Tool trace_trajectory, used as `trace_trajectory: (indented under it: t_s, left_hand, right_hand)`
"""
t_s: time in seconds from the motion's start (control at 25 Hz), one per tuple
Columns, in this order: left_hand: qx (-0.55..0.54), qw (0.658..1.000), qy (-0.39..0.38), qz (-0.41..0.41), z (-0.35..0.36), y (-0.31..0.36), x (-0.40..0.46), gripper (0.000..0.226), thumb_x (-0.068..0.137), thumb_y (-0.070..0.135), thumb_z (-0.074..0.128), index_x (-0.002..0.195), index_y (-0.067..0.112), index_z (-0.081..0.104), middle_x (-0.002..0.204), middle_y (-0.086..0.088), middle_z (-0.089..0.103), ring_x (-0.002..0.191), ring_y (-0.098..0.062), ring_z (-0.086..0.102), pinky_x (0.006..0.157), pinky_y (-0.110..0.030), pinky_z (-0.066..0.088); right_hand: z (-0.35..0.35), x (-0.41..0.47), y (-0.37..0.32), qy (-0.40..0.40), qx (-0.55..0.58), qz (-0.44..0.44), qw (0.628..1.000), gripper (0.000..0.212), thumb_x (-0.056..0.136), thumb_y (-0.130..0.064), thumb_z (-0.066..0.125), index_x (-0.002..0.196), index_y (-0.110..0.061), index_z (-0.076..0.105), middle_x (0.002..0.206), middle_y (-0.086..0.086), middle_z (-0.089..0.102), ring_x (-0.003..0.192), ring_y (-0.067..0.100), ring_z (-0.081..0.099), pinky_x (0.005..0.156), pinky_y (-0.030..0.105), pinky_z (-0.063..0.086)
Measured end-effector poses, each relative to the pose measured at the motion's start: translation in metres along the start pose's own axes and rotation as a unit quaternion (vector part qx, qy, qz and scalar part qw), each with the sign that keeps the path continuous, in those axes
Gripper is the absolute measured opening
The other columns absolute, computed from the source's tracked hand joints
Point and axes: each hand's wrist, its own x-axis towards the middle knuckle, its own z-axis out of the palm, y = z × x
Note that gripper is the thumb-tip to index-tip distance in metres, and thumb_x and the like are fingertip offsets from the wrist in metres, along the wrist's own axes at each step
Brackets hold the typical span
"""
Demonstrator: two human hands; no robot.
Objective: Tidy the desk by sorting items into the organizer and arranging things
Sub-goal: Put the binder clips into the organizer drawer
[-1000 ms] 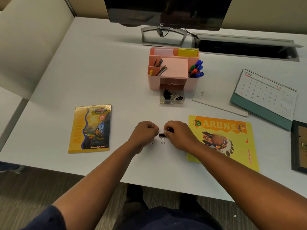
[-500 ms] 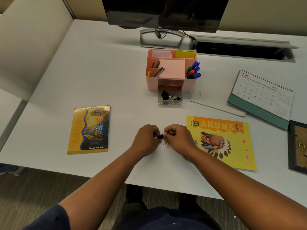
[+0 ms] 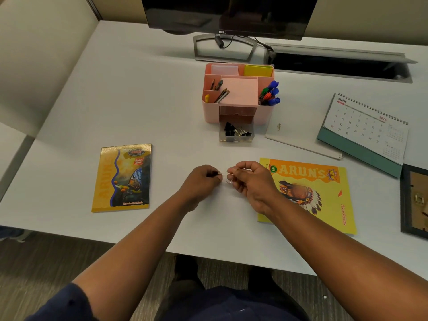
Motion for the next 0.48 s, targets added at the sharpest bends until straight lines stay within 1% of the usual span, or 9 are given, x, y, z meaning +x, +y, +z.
trace_trajectory:
  t_s: [0.04,0.12,0.16,0.24,0.32,0.36,0.4,0.44,0.48]
  left_hand:
    - [-0.105,0.994,-0.002,-0.041,0.000,0.005,0.000,0.007,0.097,0.012,0.057,0.094,0.009,0.063,0.081,-0.007,0.061,0.068,-0.019,0.050,0.062,-0.031,0.043]
    - [-0.311,0.945,-0.012,-0.104,0.004,0.017,-0.004,0.010,0.096,0.009,0.050,0.092,0.007,0.058,0.079,-0.010,0.059,0.064,-0.018,0.050,0.058,-0.028,0.043]
    - [-0.384,0.916,-0.015,-0.111,0.007,0.023,-0.006,0.010,0.093,0.010,0.048,0.089,0.007,0.057,0.077,-0.009,0.057,0.063,-0.017,0.051,0.059,-0.027,0.044]
    - [-0.469,0.878,-0.003,-0.095,0.017,0.032,-0.008,0.014,0.090,0.013,0.047,0.082,0.007,0.057,0.074,-0.009,0.054,0.064,-0.018,0.051,0.062,-0.027,0.045]
    - [-0.505,0.859,0.044,-0.064,0.029,0.039,-0.009,0.022,0.094,0.019,0.048,0.078,0.008,0.058,0.073,-0.008,0.055,0.067,-0.018,0.052,0.067,-0.029,0.047]
    - [-0.503,0.860,0.071,-0.046,0.035,0.042,-0.011,0.027,0.098,0.022,0.047,0.077,0.008,0.058,0.073,-0.008,0.057,0.068,-0.018,0.054,0.069,-0.029,0.047]
    - [-0.483,0.870,0.091,-0.023,0.040,0.044,-0.013,0.033,0.101,0.026,0.045,0.076,0.009,0.059,0.072,-0.007,0.059,0.070,-0.017,0.057,0.071,-0.030,0.049]
    - [-0.440,0.891,0.109,0.002,0.045,0.045,-0.014,0.037,0.103,0.028,0.042,0.076,0.010,0.059,0.073,-0.007,0.062,0.073,-0.017,0.060,0.072,-0.029,0.051]
    - [-0.391,0.912,0.120,0.033,0.051,0.046,-0.016,0.039,0.104,0.027,0.039,0.075,0.010,0.059,0.076,-0.009,0.064,0.076,-0.016,0.062,0.072,-0.028,0.052]
  right_hand:
    - [0.001,-0.001,-0.003,0.004,0.028,0.004,1.000,0.016,0.089,0.000,0.071,0.100,-0.007,0.062,0.093,0.016,0.073,0.075,0.020,0.067,0.062,0.027,0.054]
    - [0.005,-0.004,-0.006,0.001,0.032,0.008,0.999,0.010,0.094,-0.001,0.064,0.099,-0.009,0.063,0.098,0.015,0.073,0.079,0.021,0.067,0.068,0.029,0.054]
    - [0.008,-0.006,-0.007,-0.001,0.031,0.010,0.999,0.009,0.096,-0.002,0.061,0.100,-0.009,0.063,0.099,0.014,0.072,0.082,0.020,0.066,0.071,0.030,0.054]
    - [0.017,-0.009,-0.008,0.013,0.041,0.005,0.999,0.009,0.097,-0.003,0.059,0.102,-0.008,0.064,0.101,0.014,0.070,0.084,0.020,0.065,0.077,0.032,0.055]
    - [0.023,-0.006,-0.007,0.048,0.063,0.002,0.997,0.012,0.098,-0.003,0.057,0.107,-0.006,0.065,0.103,0.015,0.070,0.086,0.019,0.066,0.083,0.033,0.056]
    - [0.025,-0.005,-0.008,0.062,0.076,0.007,0.995,0.013,0.099,-0.005,0.057,0.108,-0.006,0.067,0.103,0.014,0.070,0.088,0.019,0.067,0.087,0.034,0.057]
    - [0.029,-0.004,-0.008,0.065,0.095,0.014,0.993,0.014,0.099,-0.008,0.057,0.107,-0.006,0.067,0.100,0.013,0.071,0.090,0.020,0.067,0.089,0.036,0.057]
    - [0.032,-0.005,-0.010,0.054,0.122,0.023,0.991,0.015,0.100,-0.013,0.056,0.105,-0.005,0.068,0.095,0.012,0.071,0.088,0.020,0.068,0.088,0.037,0.057]
    - [0.035,-0.006,-0.013,0.031,0.149,0.032,0.988,0.019,0.100,-0.019,0.055,0.099,-0.005,0.066,0.087,0.010,0.069,0.081,0.019,0.068,0.080,0.035,0.058]
